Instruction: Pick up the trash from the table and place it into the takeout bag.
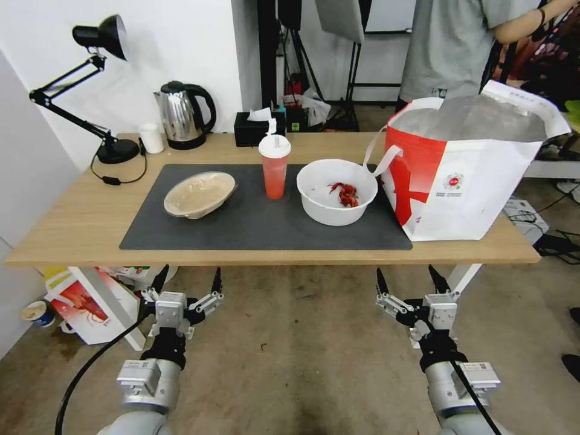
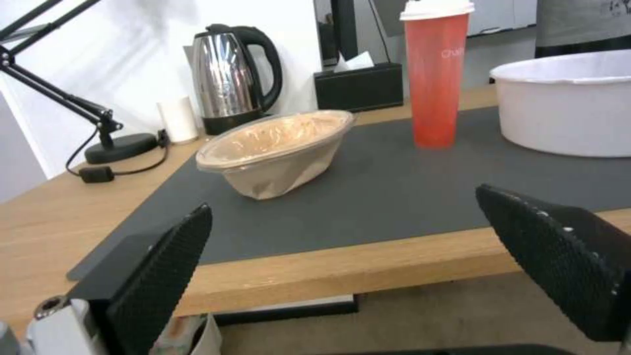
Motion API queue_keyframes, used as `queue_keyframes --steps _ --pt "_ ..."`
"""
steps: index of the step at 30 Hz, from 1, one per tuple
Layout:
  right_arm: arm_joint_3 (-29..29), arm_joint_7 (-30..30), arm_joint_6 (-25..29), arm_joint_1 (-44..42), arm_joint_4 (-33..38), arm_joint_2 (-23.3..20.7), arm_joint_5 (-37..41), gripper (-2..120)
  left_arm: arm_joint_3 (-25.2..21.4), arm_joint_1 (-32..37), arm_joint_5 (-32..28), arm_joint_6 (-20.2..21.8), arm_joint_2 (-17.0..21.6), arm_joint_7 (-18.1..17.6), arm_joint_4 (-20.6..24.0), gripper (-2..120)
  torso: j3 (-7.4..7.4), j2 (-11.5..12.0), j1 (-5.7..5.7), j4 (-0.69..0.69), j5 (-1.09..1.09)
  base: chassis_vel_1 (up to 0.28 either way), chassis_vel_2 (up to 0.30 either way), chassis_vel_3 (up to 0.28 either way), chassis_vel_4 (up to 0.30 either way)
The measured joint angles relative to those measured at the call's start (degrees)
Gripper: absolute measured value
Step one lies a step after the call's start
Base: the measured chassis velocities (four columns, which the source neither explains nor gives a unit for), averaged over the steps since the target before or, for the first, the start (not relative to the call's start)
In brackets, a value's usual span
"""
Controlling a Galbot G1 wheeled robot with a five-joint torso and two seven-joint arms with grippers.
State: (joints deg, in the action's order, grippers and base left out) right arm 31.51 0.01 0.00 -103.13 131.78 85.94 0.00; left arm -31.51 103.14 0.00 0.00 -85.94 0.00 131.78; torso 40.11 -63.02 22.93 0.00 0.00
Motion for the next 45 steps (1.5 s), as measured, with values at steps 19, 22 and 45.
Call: queue_keyframes --steps 19,22,45 --pt "0.0 0.0 0.02 0.0 0.0 0.0 0.0 100 0.0 0.0 0.0 0.0 0.0 0.0 0.0 100 0.0 0.0 0.0 0.0 0.0 0.0 0.0 0.0 0.0" --pt "-0.25 0.1 0.38 0.06 -0.1 0.0 -0.11 100 0.0 0.0 0.0 0.0 0.0 0.0 0.0 100 0.0 0.0 0.0 0.0 0.0 0.0 0.0 0.0 0.0" --pt "-16.23 8.54 22.09 4.37 -10.9 -0.58 -9.28 100 -0.02 0.0 0.0 0.0 0.0 0.0 0.0 100 0.0 0.0 -0.01 0.02 0.04 0.0 0.0 0.0 0.0"
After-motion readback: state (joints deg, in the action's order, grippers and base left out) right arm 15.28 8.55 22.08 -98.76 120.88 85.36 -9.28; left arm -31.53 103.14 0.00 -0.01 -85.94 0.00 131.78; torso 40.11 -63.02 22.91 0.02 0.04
